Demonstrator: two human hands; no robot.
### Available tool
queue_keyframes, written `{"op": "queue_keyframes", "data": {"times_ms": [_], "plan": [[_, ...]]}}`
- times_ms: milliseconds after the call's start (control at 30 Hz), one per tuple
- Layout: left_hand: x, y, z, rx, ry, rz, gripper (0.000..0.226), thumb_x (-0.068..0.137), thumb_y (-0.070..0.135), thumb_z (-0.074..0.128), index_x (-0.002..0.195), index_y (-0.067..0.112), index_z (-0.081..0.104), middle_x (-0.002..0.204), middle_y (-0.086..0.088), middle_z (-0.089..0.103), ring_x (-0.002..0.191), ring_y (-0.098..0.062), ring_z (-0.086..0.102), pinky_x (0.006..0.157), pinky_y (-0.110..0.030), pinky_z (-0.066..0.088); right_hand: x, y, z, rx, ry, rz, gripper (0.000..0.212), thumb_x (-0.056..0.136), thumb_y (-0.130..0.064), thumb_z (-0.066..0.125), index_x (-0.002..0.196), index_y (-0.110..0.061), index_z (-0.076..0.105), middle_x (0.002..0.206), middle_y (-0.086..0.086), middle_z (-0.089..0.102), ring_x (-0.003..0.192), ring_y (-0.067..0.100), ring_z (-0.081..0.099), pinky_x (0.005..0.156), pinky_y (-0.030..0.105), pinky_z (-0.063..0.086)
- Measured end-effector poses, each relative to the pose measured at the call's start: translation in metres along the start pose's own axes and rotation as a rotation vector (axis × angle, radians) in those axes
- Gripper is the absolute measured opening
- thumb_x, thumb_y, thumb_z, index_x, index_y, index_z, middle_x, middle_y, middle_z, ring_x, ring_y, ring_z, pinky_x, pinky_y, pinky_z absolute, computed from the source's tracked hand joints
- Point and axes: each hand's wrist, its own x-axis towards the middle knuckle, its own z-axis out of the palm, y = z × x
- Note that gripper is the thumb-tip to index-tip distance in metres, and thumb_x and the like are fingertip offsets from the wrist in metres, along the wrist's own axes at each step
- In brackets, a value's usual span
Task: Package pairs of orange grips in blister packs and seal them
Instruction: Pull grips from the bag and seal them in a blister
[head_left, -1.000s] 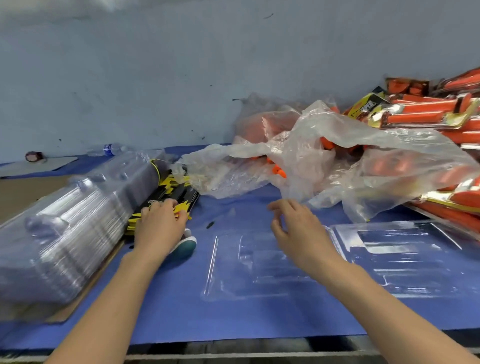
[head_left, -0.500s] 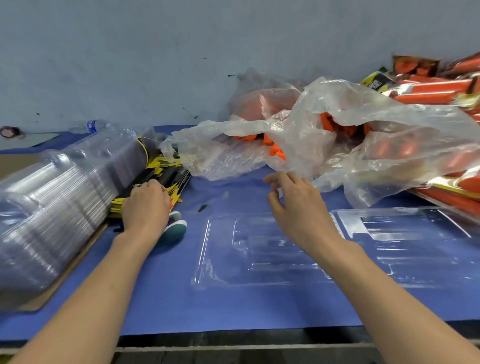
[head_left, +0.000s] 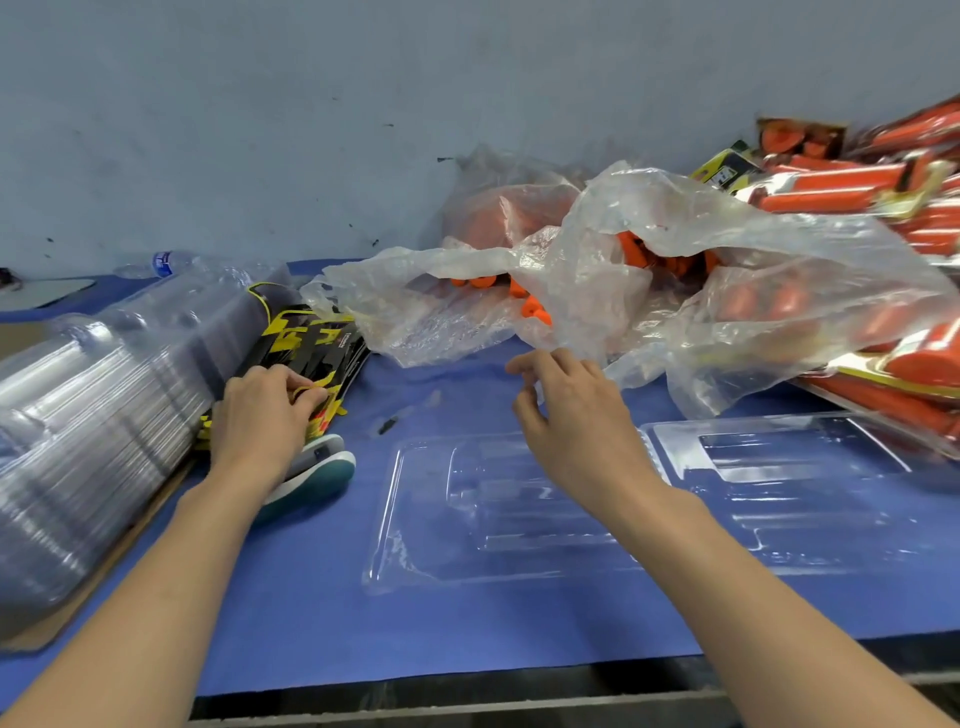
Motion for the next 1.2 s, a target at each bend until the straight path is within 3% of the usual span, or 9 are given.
{"op": "queue_keyframes", "data": {"times_ms": [133, 233, 333, 467, 633, 833, 1000, 1100, 1200], "plan": [[0.001, 0.001, -0.005, -0.096, -0.064, -0.054, 0.029, 0.084, 0.045, 0.073, 0.085, 0.017, 0.068, 0.104, -0.014, 0.062, 0.103, -0.038, 0.055, 0.088, -0.049, 0.047, 0.0, -0.003, 0.002, 0.003, 0.001, -0.003, 0.031, 0.098, -0.022, 0.042, 0.126, -0.025, 0.053, 0.123, -0.004, 0.054, 0.107, 0.022, 0.047, 0.094, 0.037, 0.038], [0.003, 0.001, -0.01, -0.248, -0.087, -0.127, 0.038, 0.081, 0.052, 0.074, 0.075, 0.018, 0.06, 0.082, -0.003, 0.064, 0.084, -0.031, 0.058, 0.071, -0.042, 0.046, 0.0, -0.013, 0.007, 0.002, -0.019, -0.031, 0.032, 0.098, -0.023, 0.042, 0.129, -0.027, 0.051, 0.124, -0.005, 0.053, 0.109, 0.021, 0.046, 0.095, 0.037, 0.037], [0.007, 0.001, -0.015, -0.417, -0.104, -0.179, 0.042, 0.082, 0.053, 0.071, 0.069, 0.017, 0.054, 0.065, 0.0, 0.054, 0.063, -0.022, 0.05, 0.056, -0.035, 0.033, -0.001, -0.029, 0.014, 0.014, -0.043, -0.081, 0.036, 0.099, -0.023, 0.041, 0.134, -0.028, 0.048, 0.127, -0.005, 0.051, 0.112, 0.021, 0.045, 0.096, 0.035, 0.036], [0.01, 0.001, -0.017, -0.517, -0.095, -0.248, 0.046, 0.087, 0.051, 0.066, 0.067, 0.011, 0.057, 0.059, -0.002, 0.054, 0.055, -0.019, 0.046, 0.053, -0.031, 0.032, 0.006, -0.056, 0.027, 0.063, -0.088, -0.16, 0.045, 0.1, -0.025, 0.039, 0.144, -0.028, 0.039, 0.135, -0.004, 0.047, 0.12, 0.022, 0.041, 0.099, 0.035, 0.035], [0.019, -0.004, -0.022, -0.548, 0.072, -0.213, 0.044, 0.092, 0.051, 0.061, 0.086, 0.007, 0.061, 0.072, -0.005, 0.061, 0.063, -0.018, 0.052, 0.053, -0.031, 0.034, 0.035, -0.104, 0.066, 0.117, -0.183, -0.292, 0.054, 0.099, -0.026, 0.045, 0.15, -0.02, 0.031, 0.148, 0.005, 0.038, 0.129, 0.03, 0.038, 0.102, 0.043, 0.036], [0.021, -0.011, -0.031, -0.49, 0.179, -0.135, 0.034, 0.093, 0.053, 0.057, 0.08, 0.022, 0.054, 0.073, 0.005, 0.058, 0.066, -0.008, 0.05, 0.054, -0.03, 0.031, 0.063, -0.141, 0.114, 0.064, -0.348, -0.381, 0.055, 0.097, -0.041, 0.05, 0.146, -0.019, 0.037, 0.154, 0.005, 0.031, 0.138, 0.032, 0.031, 0.106, 0.047, 0.033], [0.021, -0.023, -0.048, -0.508, 0.348, -0.176, 0.039, 0.096, 0.053, 0.053, 0.084, 0.016, 0.053, 0.07, 0.009, 0.052, 0.067, -0.02, 0.047, 0.059, -0.035, 0.028, 0.069, -0.145, 0.13, -0.079, -0.368, -0.498, 0.043, 0.1, -0.05, 0.041, 0.12, -0.019, 0.063, 0.135, 0.004, 0.054, 0.129, 0.027, 0.04, 0.102, 0.041, 0.033], [0.023, -0.034, -0.065, -0.576, 0.554, -0.244, 0.036, 0.098, 0.05, 0.05, 0.092, 0.015, 0.05, 0.078, 0.004, 0.053, 0.074, -0.019, 0.042, 0.064, -0.025, 0.025, 0.072, -0.142, 0.131, -0.083, -0.468, -0.46, 0.045, 0.103, -0.047, 0.032, 0.114, -0.018, 0.064, 0.116, 0.011, 0.059, 0.114, 0.033, 0.052, 0.088, 0.04, 0.039], [0.027, -0.047, -0.084, -0.633, 0.77, -0.335, 0.044, 0.098, 0.057, 0.044, 0.101, 0.013, 0.053, 0.091, 0.001, 0.053, 0.079, -0.016, 0.042, 0.064, -0.02, 0.023, 0.074, -0.142, 0.131, -0.011, -0.478, -0.437, 0.045, 0.104, -0.046, 0.03, 0.113, -0.016, 0.063, 0.114, 0.012, 0.058, 0.11, 0.035, 0.054, 0.085, 0.04, 0.041]]}}
